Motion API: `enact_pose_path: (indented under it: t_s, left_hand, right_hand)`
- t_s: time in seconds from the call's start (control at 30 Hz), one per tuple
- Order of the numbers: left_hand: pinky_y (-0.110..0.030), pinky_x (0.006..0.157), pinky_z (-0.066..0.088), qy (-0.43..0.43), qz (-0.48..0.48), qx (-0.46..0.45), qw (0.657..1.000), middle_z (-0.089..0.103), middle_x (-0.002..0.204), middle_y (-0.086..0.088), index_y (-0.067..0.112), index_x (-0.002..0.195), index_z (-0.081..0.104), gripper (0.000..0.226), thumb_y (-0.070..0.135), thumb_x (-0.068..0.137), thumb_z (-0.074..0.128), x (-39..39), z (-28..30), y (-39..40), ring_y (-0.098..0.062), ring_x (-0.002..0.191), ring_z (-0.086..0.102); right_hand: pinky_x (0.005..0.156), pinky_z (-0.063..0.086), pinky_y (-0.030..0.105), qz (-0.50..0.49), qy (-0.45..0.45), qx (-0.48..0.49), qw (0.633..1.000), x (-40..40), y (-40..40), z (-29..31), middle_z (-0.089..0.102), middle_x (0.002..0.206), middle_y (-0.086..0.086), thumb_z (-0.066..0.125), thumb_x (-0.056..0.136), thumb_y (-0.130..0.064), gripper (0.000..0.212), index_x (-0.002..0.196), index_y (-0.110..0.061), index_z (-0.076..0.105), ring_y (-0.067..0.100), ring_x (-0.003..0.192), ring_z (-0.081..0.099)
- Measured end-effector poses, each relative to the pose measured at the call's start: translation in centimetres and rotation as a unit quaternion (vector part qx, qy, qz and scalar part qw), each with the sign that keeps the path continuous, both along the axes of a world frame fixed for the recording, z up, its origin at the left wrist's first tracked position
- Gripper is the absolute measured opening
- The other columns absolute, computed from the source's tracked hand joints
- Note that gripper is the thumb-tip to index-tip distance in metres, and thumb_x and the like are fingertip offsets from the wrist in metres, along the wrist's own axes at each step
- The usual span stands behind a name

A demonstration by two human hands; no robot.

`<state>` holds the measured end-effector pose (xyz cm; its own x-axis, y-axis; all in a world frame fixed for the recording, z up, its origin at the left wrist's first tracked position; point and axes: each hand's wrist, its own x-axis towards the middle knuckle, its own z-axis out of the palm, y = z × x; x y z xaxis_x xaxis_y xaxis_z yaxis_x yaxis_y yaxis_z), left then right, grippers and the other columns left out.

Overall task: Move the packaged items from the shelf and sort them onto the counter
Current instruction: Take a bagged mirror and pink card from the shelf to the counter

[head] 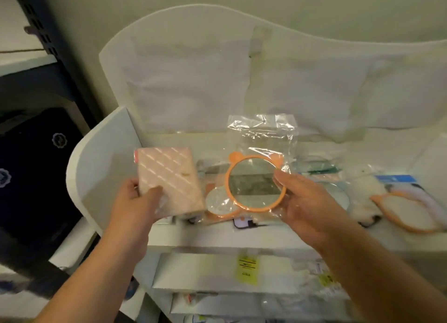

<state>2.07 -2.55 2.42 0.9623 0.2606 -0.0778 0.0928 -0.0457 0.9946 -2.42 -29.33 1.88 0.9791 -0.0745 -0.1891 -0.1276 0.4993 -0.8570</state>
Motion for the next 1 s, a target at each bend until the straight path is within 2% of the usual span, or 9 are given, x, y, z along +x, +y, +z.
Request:
enact_pose_path:
  t_s: [0.17, 0.23, 0.33, 0.47, 0.57, 0.63, 0.73, 0.83, 1.0]
  left_hand:
    - [-0.036, 0.071, 0.054, -0.003, -0.130, -0.078, 0.988, 0.073, 0.089, -0.004, 0.014, 0.096, 0.059, 0.019, -0.003, 0.092, 0.050, -3.3, 0.9, -1.4, -0.019, 0.078, 0.067]
    - [-0.032, 0.067, 0.054, 0.014, -0.173, -0.095, 0.980, 0.075, 0.083, -0.002, 0.010, 0.099, 0.063, 0.023, -0.005, 0.093, 0.047, -4.4, 0.7, -2.7, -0.015, 0.071, 0.068]
    - [-0.032, 0.064, 0.054, 0.038, -0.217, -0.113, 0.969, 0.074, 0.099, -0.010, 0.007, 0.115, 0.061, 0.027, -0.001, 0.091, 0.052, -6.1, 0.6, -5.5, -0.017, 0.074, 0.070]
    - [-0.033, 0.064, 0.051, 0.061, -0.265, -0.131, 0.953, 0.073, 0.102, -0.009, 0.012, 0.114, 0.060, 0.025, 0.002, 0.092, 0.054, -9.1, 1.3, -10.7, -0.019, 0.078, 0.068]
    - [-0.033, 0.063, 0.051, 0.063, -0.303, -0.132, 0.942, 0.074, 0.100, -0.006, 0.018, 0.111, 0.062, 0.023, 0.005, 0.094, 0.055, -12.1, 2.1, -15.6, -0.018, 0.079, 0.070]
    - [-0.033, 0.061, 0.049, 0.065, -0.325, -0.137, 0.933, 0.074, 0.094, -0.005, 0.018, 0.104, 0.063, 0.019, 0.006, 0.095, 0.053, -14.5, 2.7, -19.1, -0.017, 0.076, 0.068]
    - [-0.033, 0.060, 0.049, 0.070, -0.365, -0.126, 0.920, 0.074, 0.089, -0.005, 0.018, 0.099, 0.063, 0.016, 0.007, 0.095, 0.052, -18.6, 3.3, -25.2, -0.016, 0.071, 0.067]
    - [-0.033, 0.061, 0.051, 0.066, -0.395, -0.112, 0.909, 0.076, 0.090, -0.004, 0.020, 0.102, 0.064, 0.017, 0.009, 0.095, 0.053, -23.3, 3.5, -31.4, -0.014, 0.071, 0.070]
    - [-0.035, 0.066, 0.048, 0.063, -0.431, -0.111, 0.893, 0.077, 0.092, -0.004, 0.020, 0.104, 0.065, 0.024, 0.003, 0.094, 0.051, -31.8, 3.7, -42.0, -0.018, 0.076, 0.069]
  right_hand:
    - [0.102, 0.048, 0.052, -0.080, 0.001, -0.023, 0.997, -6.1, -1.5, 0.5, 0.069, 0.123, 0.016, 0.055, 0.096, -0.027, 0.040, 0.126, -0.001, 0.060, 0.031, 0.115, 0.066]
    - [0.091, 0.056, 0.040, -0.123, 0.003, -0.012, 0.992, -8.9, -2.5, 0.5, 0.073, 0.110, 0.011, 0.050, 0.100, -0.019, 0.029, 0.115, 0.001, 0.064, 0.021, 0.104, 0.071]
    - [0.073, 0.059, 0.027, -0.158, -0.003, -0.022, 0.987, -13.3, -4.8, 0.9, 0.066, 0.077, 0.000, 0.055, 0.096, -0.013, 0.014, 0.088, -0.009, 0.066, 0.009, 0.074, 0.068]
    - [0.092, 0.051, 0.039, -0.193, 0.001, -0.047, 0.980, -19.5, -8.9, 1.9, 0.058, 0.080, 0.007, 0.065, 0.091, -0.022, 0.014, 0.083, -0.011, 0.069, 0.019, 0.079, 0.059]
    - [0.067, 0.042, 0.035, -0.233, -0.002, -0.030, 0.972, -24.1, -12.2, 2.6, 0.039, 0.084, 0.019, 0.079, 0.079, -0.036, 0.051, 0.103, 0.006, 0.062, 0.030, 0.071, 0.040]
    - [0.070, 0.037, 0.036, -0.259, -0.015, -0.014, 0.966, -27.2, -14.6, 2.9, 0.040, 0.096, 0.022, 0.077, 0.081, -0.037, 0.071, 0.124, 0.013, 0.051, 0.036, 0.079, 0.036]
    - [0.065, 0.057, 0.028, -0.285, -0.024, -0.039, 0.957, -32.6, -19.0, 3.6, 0.065, 0.090, 0.024, 0.057, 0.095, -0.026, 0.032, 0.099, 0.000, 0.075, 0.030, 0.075, 0.066]
    - [0.057, 0.057, 0.023, -0.278, -0.053, -0.043, 0.958, -37.9, -24.0, 4.1, 0.065, 0.076, 0.011, 0.051, 0.096, -0.025, 0.037, 0.074, -0.011, 0.078, 0.015, 0.065, 0.065]
    - [0.062, 0.058, 0.027, -0.324, -0.039, -0.031, 0.945, -45.9, -33.2, 4.3, 0.067, 0.079, 0.008, 0.058, 0.094, -0.027, 0.026, 0.089, -0.007, 0.074, 0.014, 0.067, 0.065]
